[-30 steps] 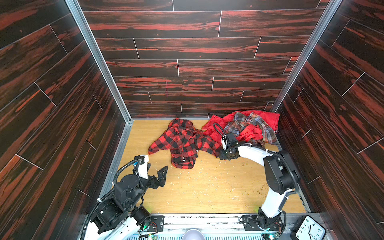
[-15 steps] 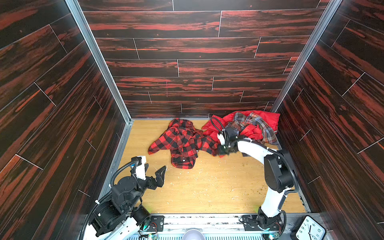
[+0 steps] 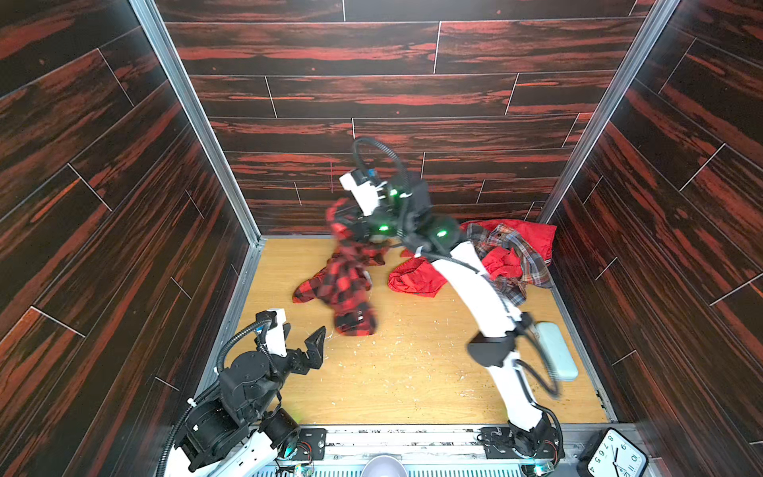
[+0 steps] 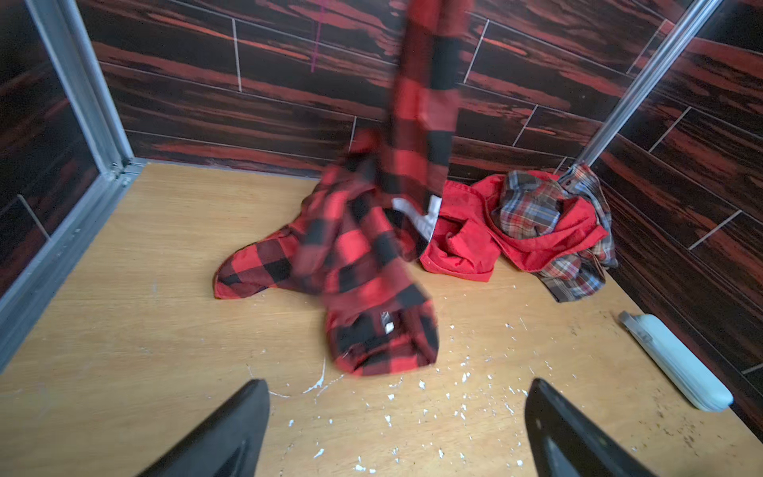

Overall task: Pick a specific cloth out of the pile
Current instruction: 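Lift the shirt by the cuff and drag it toward the left gripper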

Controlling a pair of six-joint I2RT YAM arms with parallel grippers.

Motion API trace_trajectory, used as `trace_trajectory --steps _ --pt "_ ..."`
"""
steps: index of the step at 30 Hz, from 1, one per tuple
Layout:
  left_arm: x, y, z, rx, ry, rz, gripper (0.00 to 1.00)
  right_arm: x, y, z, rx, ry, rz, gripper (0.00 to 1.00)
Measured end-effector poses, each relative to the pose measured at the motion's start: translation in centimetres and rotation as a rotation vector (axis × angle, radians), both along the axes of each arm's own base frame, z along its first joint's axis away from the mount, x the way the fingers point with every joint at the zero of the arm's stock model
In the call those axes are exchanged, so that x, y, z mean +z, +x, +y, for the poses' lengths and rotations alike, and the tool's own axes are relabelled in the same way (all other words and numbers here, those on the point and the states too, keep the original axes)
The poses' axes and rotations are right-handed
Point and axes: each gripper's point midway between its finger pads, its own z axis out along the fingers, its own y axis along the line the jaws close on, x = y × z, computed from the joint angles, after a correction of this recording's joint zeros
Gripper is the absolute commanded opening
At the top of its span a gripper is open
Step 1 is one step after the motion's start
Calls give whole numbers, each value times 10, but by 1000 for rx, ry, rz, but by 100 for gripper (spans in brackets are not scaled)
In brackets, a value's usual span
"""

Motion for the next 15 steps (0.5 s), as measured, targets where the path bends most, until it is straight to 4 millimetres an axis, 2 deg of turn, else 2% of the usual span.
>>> trace_trajectory --steps 2,6,7,9,11,13,15 --pt "2 0 4 17 4 -9 99 -36 7 17 28 -22 85 0" --pt "5 1 10 46 26 -7 99 -137 31 31 -2 -149 266 14" --pt "5 2 11 54 34 -5 99 -160 37 33 -13 -180 301 23" --pt "2 6 12 75 57 7 99 -194 46 34 -35 -231 348 47" --pt "-4 13 13 105 92 32 99 -216 52 32 -62 -280 366 70" --pt "-12 21 13 133 139 65 99 -228 53 26 -87 -329 374 91" --pt "-20 31 11 156 198 109 99 -233 54 19 -115 -370 362 95"
